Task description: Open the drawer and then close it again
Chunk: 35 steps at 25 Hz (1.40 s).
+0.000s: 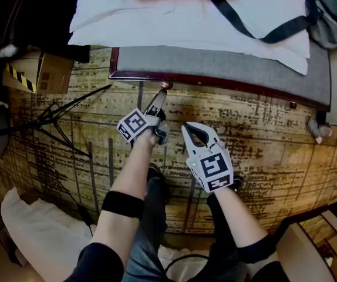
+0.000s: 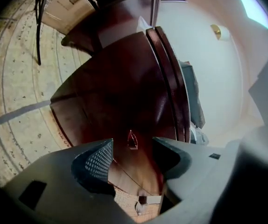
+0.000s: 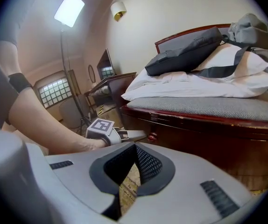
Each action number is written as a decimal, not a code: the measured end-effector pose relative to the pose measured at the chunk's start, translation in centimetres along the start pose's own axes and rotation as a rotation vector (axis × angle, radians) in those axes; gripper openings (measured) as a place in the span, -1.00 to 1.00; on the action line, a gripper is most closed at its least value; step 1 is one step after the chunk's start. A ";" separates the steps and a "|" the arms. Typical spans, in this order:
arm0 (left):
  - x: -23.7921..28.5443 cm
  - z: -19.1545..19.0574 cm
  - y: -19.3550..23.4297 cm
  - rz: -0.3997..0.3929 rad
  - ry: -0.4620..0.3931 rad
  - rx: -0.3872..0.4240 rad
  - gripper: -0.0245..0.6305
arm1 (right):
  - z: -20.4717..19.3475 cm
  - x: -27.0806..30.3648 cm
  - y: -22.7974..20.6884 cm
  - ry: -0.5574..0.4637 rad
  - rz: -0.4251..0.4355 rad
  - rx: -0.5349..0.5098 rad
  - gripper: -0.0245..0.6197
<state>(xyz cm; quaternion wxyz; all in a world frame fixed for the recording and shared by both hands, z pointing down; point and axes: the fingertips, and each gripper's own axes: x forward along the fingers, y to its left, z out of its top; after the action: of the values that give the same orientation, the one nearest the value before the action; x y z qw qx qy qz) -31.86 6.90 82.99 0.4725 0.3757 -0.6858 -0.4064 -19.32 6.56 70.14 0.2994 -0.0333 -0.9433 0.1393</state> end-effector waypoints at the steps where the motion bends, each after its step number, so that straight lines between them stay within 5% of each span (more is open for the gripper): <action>1: 0.4 0.2 0.3 -0.004 -0.001 -0.002 -0.14 | -0.3 0.3 -0.1 0.000 0.000 0.003 -0.91; 11: 2.4 0.7 0.7 -0.125 -0.061 -0.022 -0.25 | -2.0 1.7 -1.1 -0.005 0.002 0.032 -0.91; 18: 2.6 0.9 -1.3 -0.282 -0.129 -0.040 -0.57 | -2.8 2.0 -1.3 -0.011 0.002 0.053 -0.91; 23: 2.4 1.0 -0.3 -0.242 -0.164 0.021 -0.74 | -3.7 1.9 -1.6 -0.011 -0.006 0.070 -0.91; 35: 2.3 0.9 0.1 -0.182 -0.183 -0.021 -0.78 | -5.4 1.5 -0.9 0.013 -0.007 0.086 -0.91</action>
<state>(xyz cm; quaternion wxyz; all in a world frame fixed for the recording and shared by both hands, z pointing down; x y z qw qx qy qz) -33.41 5.02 83.64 0.3731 0.3927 -0.6849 -0.4872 -17.41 7.24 75.41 0.3070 -0.0182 -0.9347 0.1783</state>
